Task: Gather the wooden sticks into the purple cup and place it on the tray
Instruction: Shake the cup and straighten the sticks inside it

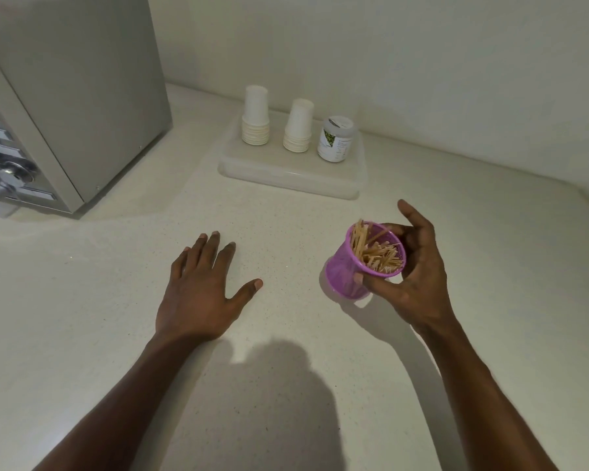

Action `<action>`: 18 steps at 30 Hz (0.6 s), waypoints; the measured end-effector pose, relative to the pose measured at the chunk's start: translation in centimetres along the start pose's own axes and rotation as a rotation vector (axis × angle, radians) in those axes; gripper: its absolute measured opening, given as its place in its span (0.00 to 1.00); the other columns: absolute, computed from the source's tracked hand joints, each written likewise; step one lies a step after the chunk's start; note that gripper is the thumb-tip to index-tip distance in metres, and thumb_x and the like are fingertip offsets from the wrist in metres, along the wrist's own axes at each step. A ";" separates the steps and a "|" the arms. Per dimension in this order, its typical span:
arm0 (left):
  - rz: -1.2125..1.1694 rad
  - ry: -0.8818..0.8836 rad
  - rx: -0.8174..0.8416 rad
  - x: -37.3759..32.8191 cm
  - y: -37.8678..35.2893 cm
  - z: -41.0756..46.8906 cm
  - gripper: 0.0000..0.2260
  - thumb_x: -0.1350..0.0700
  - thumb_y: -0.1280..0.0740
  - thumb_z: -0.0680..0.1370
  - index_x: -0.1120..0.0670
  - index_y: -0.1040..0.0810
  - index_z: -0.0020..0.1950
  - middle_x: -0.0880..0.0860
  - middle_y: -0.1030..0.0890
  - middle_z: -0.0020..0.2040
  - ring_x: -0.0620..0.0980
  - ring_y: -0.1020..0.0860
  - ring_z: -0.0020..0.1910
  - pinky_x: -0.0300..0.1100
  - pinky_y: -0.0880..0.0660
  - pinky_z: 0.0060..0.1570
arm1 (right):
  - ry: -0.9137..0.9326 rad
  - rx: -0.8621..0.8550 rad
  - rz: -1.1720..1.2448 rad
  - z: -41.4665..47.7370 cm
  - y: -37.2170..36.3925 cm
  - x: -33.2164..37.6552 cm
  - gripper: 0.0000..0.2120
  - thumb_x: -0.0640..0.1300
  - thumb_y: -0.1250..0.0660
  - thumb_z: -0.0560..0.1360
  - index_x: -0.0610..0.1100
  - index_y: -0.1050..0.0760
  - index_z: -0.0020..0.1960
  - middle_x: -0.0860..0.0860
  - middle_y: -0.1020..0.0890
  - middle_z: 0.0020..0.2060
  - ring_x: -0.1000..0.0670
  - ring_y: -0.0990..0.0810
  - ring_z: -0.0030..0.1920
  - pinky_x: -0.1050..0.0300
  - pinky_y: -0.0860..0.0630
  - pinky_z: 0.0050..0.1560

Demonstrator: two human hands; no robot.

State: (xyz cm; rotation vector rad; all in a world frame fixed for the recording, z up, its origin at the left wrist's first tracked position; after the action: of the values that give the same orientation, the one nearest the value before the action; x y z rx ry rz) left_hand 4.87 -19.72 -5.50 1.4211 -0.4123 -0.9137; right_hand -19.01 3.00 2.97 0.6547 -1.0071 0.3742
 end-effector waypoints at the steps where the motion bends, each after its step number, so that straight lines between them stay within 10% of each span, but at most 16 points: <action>1: -0.002 0.001 -0.003 0.1 0.0 0.0 0.42 0.23 0.54 0.79 0.49 0.39 0.85 0.54 0.45 0.87 0.53 0.50 0.86 0.57 0.47 0.83 | -0.011 -0.038 0.033 0.0 0.1 -0.1 0.55 0.38 0.13 0.62 0.47 0.39 0.81 0.60 0.17 0.59 0.51 0.17 0.63 0.60 0.18 0.60; 18: -0.003 0.006 -0.008 0.0 -0.1 0.0 0.41 0.23 0.53 0.79 0.48 0.39 0.84 0.53 0.45 0.87 0.53 0.50 0.86 0.56 0.47 0.83 | 0.007 0.085 0.090 1.1 -1.7 -0.7 0.53 0.34 0.15 0.61 0.48 0.35 0.80 0.46 0.20 0.58 0.48 0.15 0.57 0.53 0.16 0.58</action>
State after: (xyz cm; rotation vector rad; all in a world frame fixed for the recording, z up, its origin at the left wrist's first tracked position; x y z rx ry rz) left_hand 4.90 -19.74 -5.56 1.4171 -0.4023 -0.9122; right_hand -19.09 1.02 2.21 0.6856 -1.0207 0.5004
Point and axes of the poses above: each hand's wrist, its own z-axis towards the middle knuckle, its own y-axis out of the back of the hand, x = y × z, the point moved 7 cm from there along z, towards the middle knuckle
